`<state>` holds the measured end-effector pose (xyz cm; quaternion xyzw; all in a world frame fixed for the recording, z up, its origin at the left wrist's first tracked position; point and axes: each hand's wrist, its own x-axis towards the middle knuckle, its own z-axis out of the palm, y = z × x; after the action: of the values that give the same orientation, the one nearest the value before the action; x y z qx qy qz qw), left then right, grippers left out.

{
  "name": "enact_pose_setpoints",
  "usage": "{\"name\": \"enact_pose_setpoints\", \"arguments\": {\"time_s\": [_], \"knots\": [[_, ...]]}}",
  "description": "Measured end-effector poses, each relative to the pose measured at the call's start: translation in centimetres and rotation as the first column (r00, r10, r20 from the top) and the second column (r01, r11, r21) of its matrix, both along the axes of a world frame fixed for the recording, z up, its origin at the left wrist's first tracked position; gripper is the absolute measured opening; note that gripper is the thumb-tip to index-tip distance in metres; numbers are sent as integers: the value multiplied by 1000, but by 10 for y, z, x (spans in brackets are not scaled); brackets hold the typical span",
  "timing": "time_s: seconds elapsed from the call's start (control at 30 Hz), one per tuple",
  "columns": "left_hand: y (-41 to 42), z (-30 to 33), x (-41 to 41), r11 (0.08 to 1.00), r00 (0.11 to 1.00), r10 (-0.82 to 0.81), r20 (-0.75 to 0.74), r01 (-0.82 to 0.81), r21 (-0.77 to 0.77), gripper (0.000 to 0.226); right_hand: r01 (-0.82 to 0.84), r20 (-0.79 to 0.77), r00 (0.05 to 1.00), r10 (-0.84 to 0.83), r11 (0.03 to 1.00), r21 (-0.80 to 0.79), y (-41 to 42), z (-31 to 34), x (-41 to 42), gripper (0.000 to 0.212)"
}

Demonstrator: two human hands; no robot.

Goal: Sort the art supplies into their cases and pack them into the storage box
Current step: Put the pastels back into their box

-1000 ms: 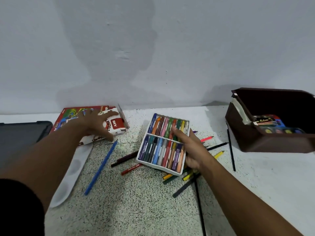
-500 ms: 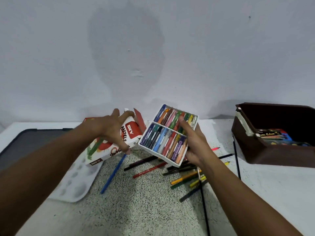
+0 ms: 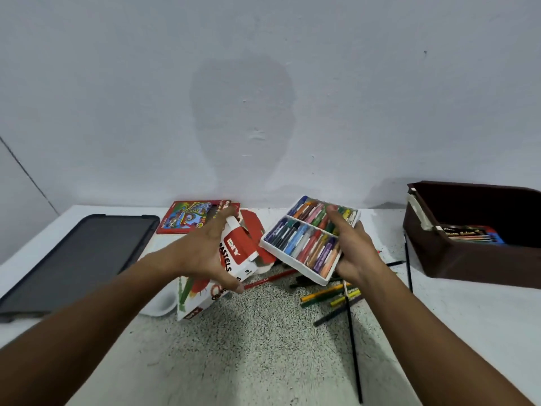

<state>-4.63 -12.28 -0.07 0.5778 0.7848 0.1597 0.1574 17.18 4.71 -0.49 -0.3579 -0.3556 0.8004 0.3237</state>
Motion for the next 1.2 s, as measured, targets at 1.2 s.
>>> {"name": "enact_pose_setpoints", "arguments": {"time_s": [1.2], "knots": [[2,-35,107,930,971,232,-62,-202,308,124,336,-86,940,-331,941,48,-34,10,-15,61]]}}
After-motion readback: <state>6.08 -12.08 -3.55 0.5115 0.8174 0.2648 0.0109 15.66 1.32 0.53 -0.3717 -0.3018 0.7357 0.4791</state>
